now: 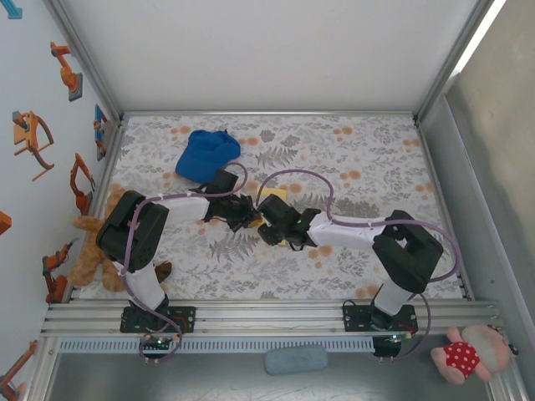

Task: Fold a paper plane with a square sheet of paper (pick it up from the middle)
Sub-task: Third fold the triangle at the center of the table.

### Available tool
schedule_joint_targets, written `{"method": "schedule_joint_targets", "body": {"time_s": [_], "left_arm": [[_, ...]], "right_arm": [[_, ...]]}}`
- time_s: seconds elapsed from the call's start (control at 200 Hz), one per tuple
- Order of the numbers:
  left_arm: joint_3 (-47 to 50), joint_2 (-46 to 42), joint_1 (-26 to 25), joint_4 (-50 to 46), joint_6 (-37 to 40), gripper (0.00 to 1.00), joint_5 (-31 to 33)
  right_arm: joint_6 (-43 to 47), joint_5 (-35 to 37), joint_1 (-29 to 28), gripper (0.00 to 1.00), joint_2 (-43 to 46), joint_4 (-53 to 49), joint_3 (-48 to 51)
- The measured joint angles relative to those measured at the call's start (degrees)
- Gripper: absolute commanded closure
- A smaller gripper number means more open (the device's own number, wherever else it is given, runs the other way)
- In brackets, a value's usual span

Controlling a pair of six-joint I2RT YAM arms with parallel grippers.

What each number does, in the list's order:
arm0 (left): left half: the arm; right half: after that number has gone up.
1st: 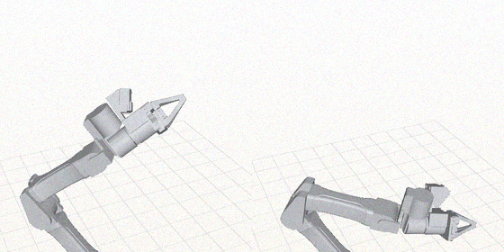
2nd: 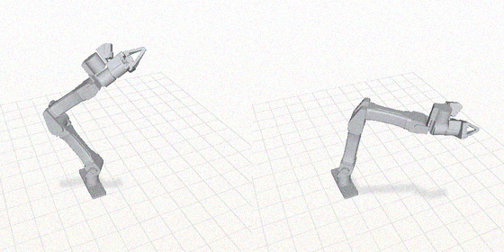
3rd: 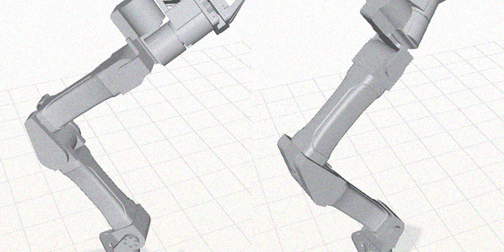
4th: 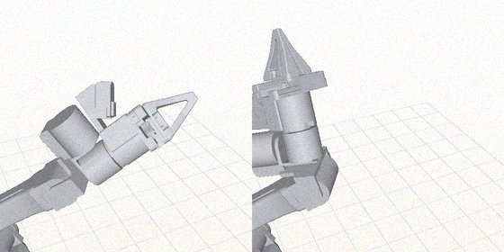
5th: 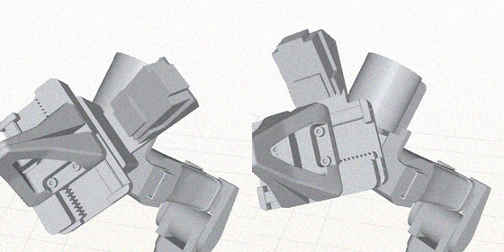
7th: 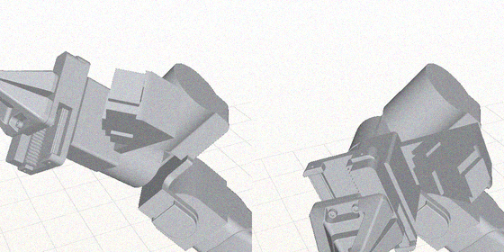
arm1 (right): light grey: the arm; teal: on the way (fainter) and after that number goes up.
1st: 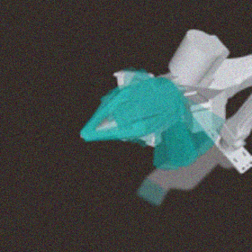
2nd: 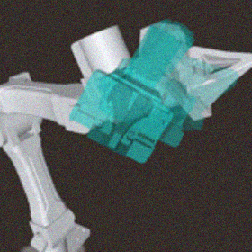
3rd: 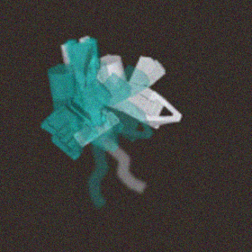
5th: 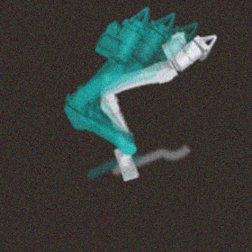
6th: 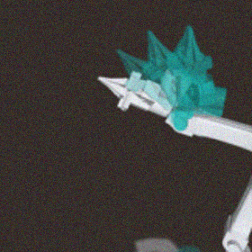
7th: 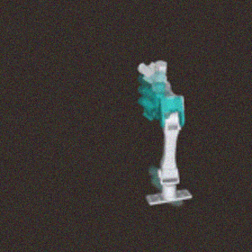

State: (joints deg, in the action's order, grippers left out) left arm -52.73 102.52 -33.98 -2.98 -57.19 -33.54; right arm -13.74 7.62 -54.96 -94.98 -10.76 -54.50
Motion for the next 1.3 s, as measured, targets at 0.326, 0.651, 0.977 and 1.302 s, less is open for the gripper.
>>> {"method": "schedule_joint_targets", "body": {"time_s": [0.326, 0.651, 0.977, 1.302], "left_arm": [[0.00, -0.33, 0.35, -0.28, -0.17, 0.93, 0.00], [0.07, -4.37, 3.45, -2.67, -0.09, 0.71, 0.87], [0.26, -8.57, 6.69, -5.49, 1.64, 0.69, 3.45], [-4.35, 0.98, 5.03, -0.22, 0.81, 0.77, -0.52]], "right_arm": [[-0.31, -0.98, 0.00, 0.94, 0.26, 0.35, 0.00], [-0.17, -5.11, 0.02, 1.00, 0.26, 1.03, 0.00], [-1.49, -16.15, 2.27, 1.00, 0.68, 2.29, 0.61], [-3.52, -27.67, 4.48, 1.00, 1.38, 5.60, 4.13]]}}
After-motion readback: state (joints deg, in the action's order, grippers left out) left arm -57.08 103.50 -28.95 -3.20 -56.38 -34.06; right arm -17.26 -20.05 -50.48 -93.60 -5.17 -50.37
